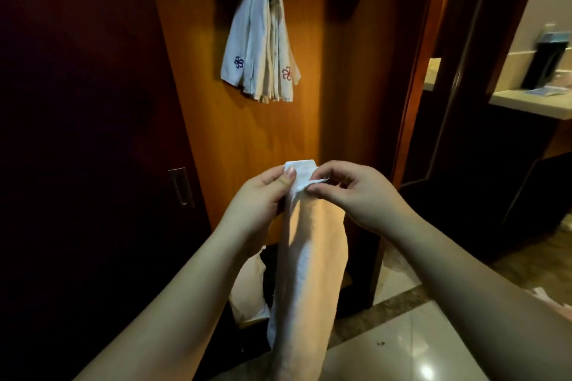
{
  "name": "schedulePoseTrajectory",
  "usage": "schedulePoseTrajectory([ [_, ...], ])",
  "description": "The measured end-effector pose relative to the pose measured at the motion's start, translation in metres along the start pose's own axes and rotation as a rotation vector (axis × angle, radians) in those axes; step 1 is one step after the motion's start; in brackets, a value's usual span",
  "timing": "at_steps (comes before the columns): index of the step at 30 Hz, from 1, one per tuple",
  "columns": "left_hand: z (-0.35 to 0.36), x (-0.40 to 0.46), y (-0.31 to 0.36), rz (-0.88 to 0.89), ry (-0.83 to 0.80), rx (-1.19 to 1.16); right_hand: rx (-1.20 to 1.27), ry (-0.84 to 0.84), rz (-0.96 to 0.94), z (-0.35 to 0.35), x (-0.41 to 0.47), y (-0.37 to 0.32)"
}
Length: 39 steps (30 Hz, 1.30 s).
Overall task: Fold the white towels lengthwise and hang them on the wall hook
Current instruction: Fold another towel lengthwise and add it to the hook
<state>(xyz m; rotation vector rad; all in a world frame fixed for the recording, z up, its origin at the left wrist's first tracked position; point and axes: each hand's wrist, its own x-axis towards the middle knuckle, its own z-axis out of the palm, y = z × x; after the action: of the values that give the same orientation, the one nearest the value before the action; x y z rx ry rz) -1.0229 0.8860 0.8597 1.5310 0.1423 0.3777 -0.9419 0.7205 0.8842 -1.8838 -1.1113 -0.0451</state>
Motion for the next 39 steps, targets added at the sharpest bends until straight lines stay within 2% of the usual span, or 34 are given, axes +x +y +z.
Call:
schedulePoseTrajectory([
  [5,-0.012,-0.013,0.008,0.036,0.02,-0.014,-0.005,0.108,-0.033,0.01,0.003,-0.018],
  [18,-0.014,-0.029,0.014,0.085,-0.078,-0.07,-0.029,0.203,-0.051,0.019,0.0,-0.031],
  [24,-0.01,-0.032,0.019,0.141,-0.071,0.15,-0.046,0.18,-0.018,0.017,0.001,-0.033],
  [32,-0.015,-0.026,0.006,0.126,-0.036,0.214,0.007,-0.092,0.158,0.003,0.013,-0.037],
  [39,-0.027,-0.022,0.015,0.13,-0.008,0.105,-0.089,-0.392,0.346,-0.022,0.023,-0.013],
])
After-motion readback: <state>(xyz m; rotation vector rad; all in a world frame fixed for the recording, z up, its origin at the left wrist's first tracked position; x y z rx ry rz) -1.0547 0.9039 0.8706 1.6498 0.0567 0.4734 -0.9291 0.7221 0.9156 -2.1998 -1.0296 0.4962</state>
